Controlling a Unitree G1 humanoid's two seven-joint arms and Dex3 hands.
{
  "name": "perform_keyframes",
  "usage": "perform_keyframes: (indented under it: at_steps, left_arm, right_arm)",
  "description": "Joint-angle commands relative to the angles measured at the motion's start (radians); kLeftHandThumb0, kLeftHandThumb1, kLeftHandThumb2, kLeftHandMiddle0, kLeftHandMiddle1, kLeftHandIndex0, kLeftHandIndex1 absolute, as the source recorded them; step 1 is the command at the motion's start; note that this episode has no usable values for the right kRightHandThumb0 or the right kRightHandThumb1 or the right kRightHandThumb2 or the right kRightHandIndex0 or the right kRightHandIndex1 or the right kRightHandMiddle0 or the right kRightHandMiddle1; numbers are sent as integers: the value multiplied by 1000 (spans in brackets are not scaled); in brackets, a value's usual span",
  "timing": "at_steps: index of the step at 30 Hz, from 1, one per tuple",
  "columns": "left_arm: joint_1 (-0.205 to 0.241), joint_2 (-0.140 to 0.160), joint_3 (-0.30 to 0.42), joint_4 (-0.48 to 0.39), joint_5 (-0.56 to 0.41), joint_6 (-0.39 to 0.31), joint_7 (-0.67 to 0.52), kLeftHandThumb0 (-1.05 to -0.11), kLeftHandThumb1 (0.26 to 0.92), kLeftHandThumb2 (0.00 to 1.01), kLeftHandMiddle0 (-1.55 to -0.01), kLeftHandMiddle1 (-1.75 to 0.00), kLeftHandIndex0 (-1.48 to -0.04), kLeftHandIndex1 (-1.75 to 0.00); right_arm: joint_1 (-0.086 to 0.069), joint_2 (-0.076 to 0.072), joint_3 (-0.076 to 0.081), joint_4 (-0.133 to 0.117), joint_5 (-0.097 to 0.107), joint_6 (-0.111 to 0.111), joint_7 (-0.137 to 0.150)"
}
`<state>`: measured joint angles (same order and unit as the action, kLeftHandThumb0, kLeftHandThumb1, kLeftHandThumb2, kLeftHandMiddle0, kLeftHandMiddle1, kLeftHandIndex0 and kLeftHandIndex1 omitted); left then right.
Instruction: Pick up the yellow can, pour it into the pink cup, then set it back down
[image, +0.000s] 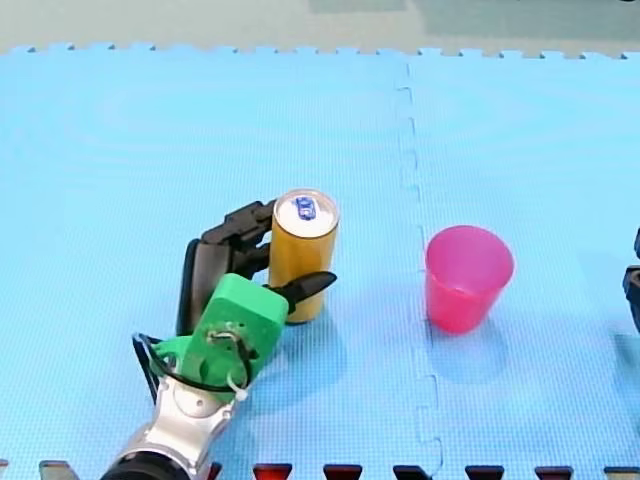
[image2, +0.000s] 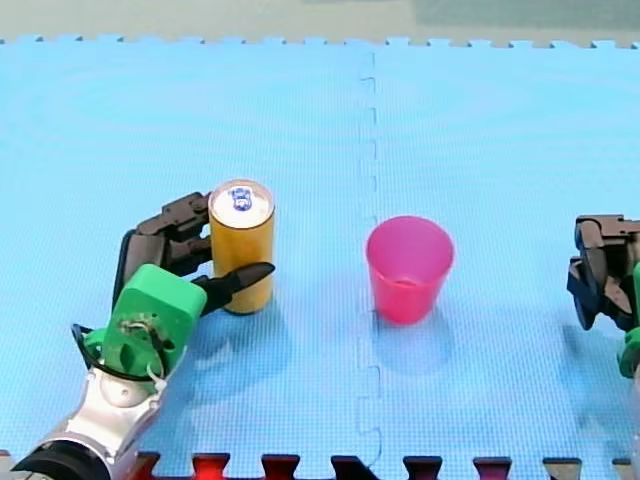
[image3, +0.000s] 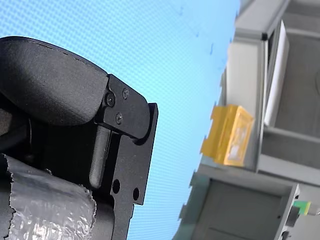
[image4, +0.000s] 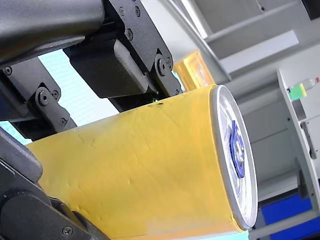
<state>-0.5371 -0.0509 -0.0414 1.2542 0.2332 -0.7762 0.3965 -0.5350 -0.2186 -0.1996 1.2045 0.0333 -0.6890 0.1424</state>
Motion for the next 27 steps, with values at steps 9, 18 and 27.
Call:
perform_keyframes:
  at_steps: [9, 18, 27]
  left_arm:
    - [16, 25, -14, 14, 35, -41, 37, -383, 829, 0, -1313, -11, -1188, -1]
    - [16, 32, -26, 24, 58, -52, 72, -380, 827, 0, -1315, -8, -1190, -1]
    - [14, 35, -25, 28, 60, -56, 74, -377, 824, 0, -1314, -5, -1192, -1]
  right_arm:
    - [-8, -10, -2, -1, 4, 6, 0]
    - [-17, -10, 3, 2, -2, 10, -5]
    - [-22, -11, 5, 5, -2, 14, -3]
